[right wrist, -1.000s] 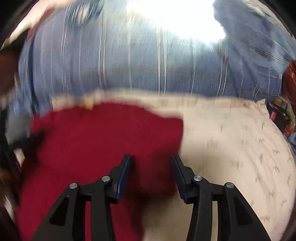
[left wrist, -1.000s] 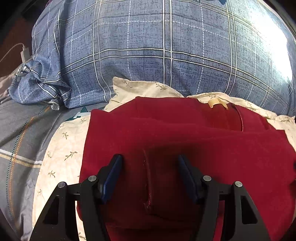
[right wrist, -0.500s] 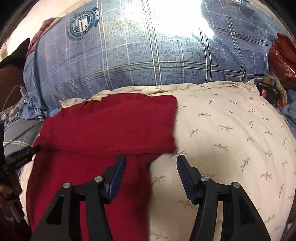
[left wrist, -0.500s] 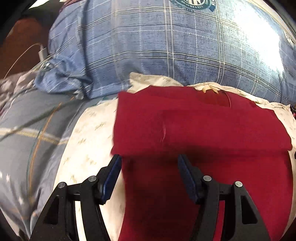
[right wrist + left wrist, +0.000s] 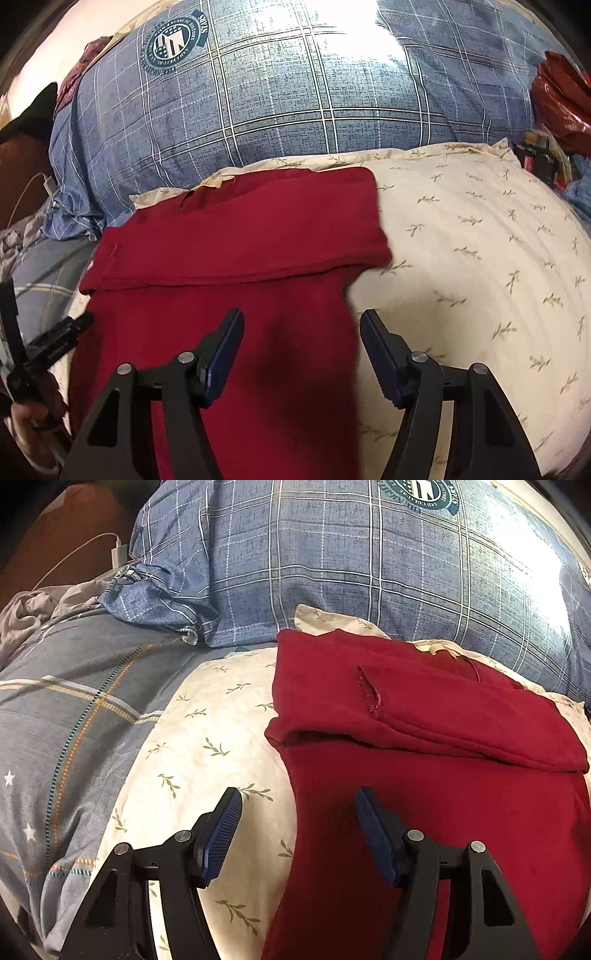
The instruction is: Fold small clothes
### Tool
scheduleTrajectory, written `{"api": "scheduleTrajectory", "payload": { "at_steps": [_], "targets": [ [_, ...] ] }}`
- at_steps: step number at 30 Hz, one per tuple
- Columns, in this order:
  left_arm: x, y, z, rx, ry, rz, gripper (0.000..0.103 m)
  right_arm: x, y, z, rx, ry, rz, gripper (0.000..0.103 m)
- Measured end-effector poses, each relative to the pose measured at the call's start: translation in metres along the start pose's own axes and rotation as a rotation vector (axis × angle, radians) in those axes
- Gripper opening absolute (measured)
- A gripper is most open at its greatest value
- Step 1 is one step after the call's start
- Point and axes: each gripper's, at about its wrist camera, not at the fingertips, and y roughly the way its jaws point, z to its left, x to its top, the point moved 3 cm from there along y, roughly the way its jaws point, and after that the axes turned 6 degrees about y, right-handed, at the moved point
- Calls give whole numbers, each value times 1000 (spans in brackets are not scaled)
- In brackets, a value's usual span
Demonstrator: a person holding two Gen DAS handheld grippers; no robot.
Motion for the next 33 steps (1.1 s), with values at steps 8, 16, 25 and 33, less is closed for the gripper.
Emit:
{"api": "scheduleTrajectory", "payload": {
  "at_steps": [8,16,25,33],
  "targets": [
    [1,2,5,-3,-4,-9,64,-4,2,14,-9,-28,9,70],
    [2,6,-3,6,33,-11,64,-12,9,12,-7,-16,35,73],
    [6,10,-2,0,30,-10,64,-12,14,17,9,-25,38,73],
    [25,8,5,-86,-23,-15,64,-7,15,10,21,-17,43,73]
  ]
}}
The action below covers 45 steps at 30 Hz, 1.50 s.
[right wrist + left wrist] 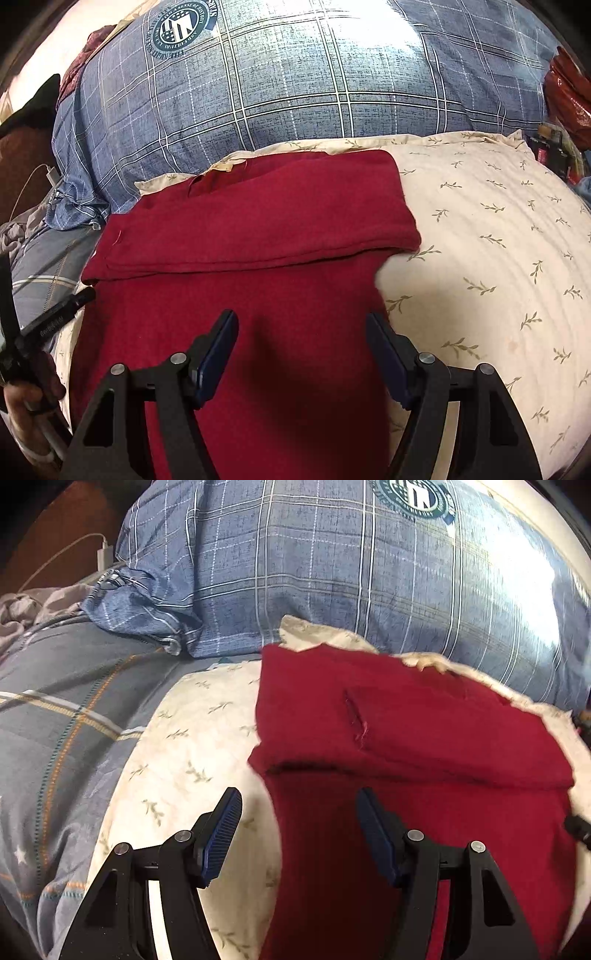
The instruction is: Fold small clothes
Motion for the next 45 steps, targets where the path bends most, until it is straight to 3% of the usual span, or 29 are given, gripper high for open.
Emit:
{"api": "scheduleTrajectory", "payload": {
  "at_steps": [4,7,9,12,14,18,20,23,26,30,32,36,37,39,41,45],
  "targets": [
    [25,3,1,-60,-47,0,63,9,-5,-9,-2,10,-17,73],
    [45,15,-9,-55,-8,-5,62,11,-7,-18,13,44,-22,73],
    [56,32,-19,-52,24,37,60,12,-9,-23,21,60,-23,73],
    [61,65,-29,-41,45,136,40,12,-12,-29,28,78,-26,73],
    [62,78,-34,-44,59,161,25,13,-14,-31,35,83,-32,73],
    [78,74,-41,-44,79,118,7,19,-13,-31,39,85,-42,73],
    [86,63,-37,-72,58,81,6,23,-11,-28,41,69,-45,73],
    [83,55,-28,-76,52,56,6,33,-8,-21,26,20,-79,73],
    [71,71,-22,-50,46,106,6,51,3,-15,-20,-32,-108,71],
    [64,82,-16,-47,6,112,6,69,36,-10,-99,-109,-75,47],
    [66,82,-16,-43,5,107,6,69,54,-19,-125,-90,-27,45],
    [66,82,-22,-19,32,113,8,66,54,-20,-108,-98,-25,48],
    [65,79,-23,-15,35,111,10,66,49,-19,-98,-92,-29,49],
    [63,70,-21,-28,9,111,27,64,39,-18,-74,-81,-55,59],
    [56,61,-18,-85,-31,111,44,61,47,-18,-95,-107,-23,59],
    [38,34,-11,-88,-41,114,49,56,49,-6,-149,-196,9,59]
  ]
}}
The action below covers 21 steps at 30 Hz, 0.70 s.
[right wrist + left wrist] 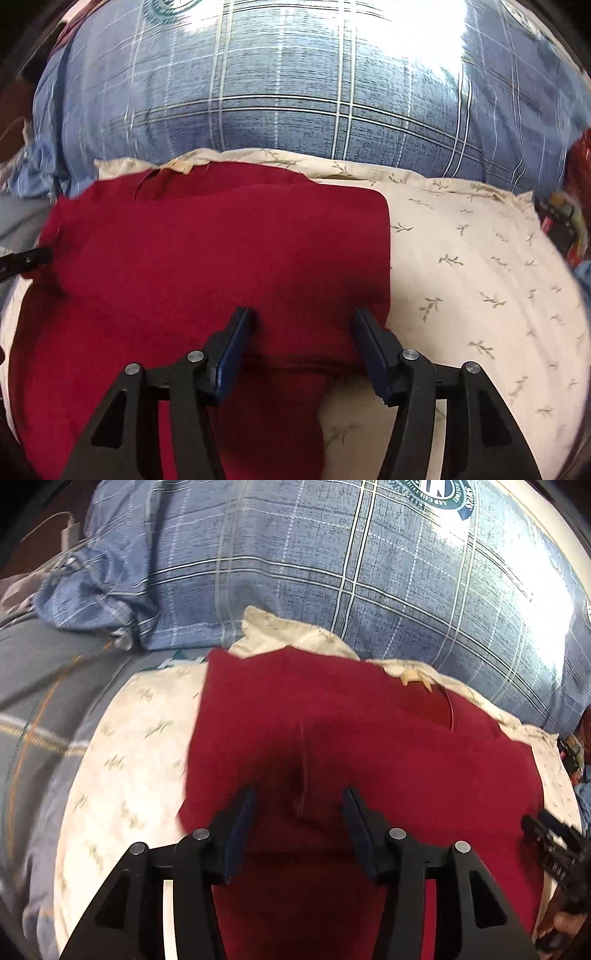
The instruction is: Fold small clothes
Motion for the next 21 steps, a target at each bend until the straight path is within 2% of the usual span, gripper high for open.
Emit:
{"api": "scheduleTrajectory", "payload": {
  "at_steps": [2,4,5,11,13,14,16,18,21],
  "targets": [
    [-11,-17,4,15,18,-3,53,-1,-17,1,48,16,-7,64],
    [-26,-37,8,40,23,-10,60,-7,-38,-2,96,44,-45,71],
    [-32,-47,11,42,21,-24,60,-12,-49,-3,114,51,-63,72],
    [-73,-97,18,78,47,-54,66,-51,-84,-10,196,81,-46,72],
    [-87,-109,15,66,61,-61,67,-63,-91,-12,211,97,-16,73],
    [-94,-114,13,54,62,-63,72,-70,-95,-11,218,93,-2,73],
    [-109,-123,12,39,64,-61,76,-85,-106,-11,228,80,-6,73],
    [-121,-128,11,48,77,-52,76,-102,-115,-17,224,80,-15,76],
    [-133,-133,10,79,95,-43,76,-117,-116,-28,217,109,21,76]
  ]
}}
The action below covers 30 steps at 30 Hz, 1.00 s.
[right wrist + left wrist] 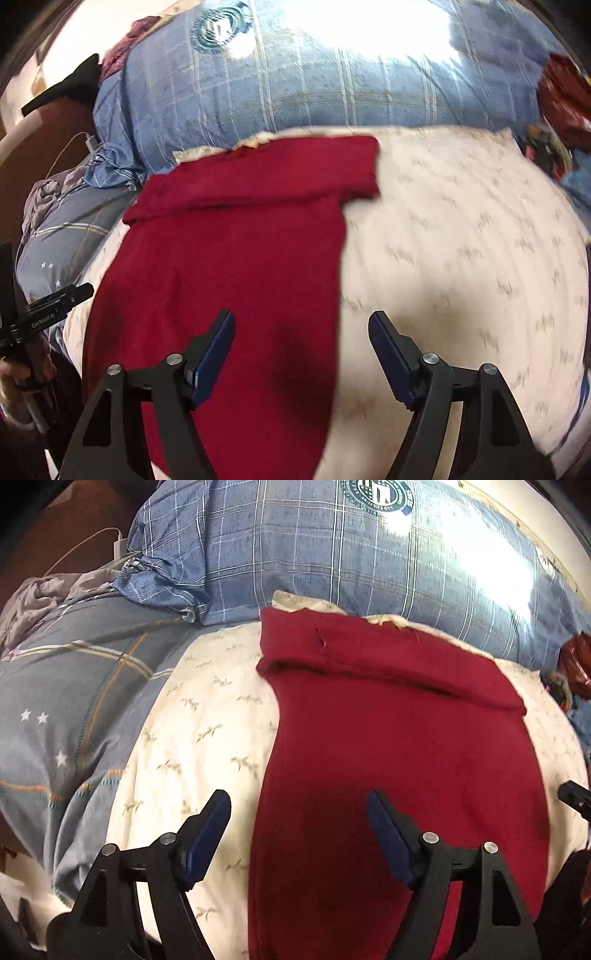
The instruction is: Fold small clothes
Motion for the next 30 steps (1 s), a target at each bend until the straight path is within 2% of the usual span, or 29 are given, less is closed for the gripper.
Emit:
{"api": "scheduleTrajectory", "payload": {
  "at_steps": [4,10,15,20,22,24,27,30],
  "targets": [
    [-6,-4,-7,32,28,-2,76,-13,-4,-11,7,34,-2,77],
    [-15,-6,-14,71,55,-9,76,-26,10,-8,33,48,51,78],
    [-20,-6,-14,81,69,-2,76,-36,15,0,61,17,68,77],
    [-22,-6,-11,71,59,4,76,-43,20,0,46,13,63,76],
    [-23,-5,-10,63,54,10,76,-44,19,2,28,-4,53,64],
    [-26,-6,-7,41,45,13,76,-46,19,6,8,-38,44,18],
    [-30,-6,-1,14,29,27,76,-45,13,5,23,-43,20,11],
    [-33,-10,7,5,17,34,76,-43,0,-1,20,-47,-13,9]
  ]
}}
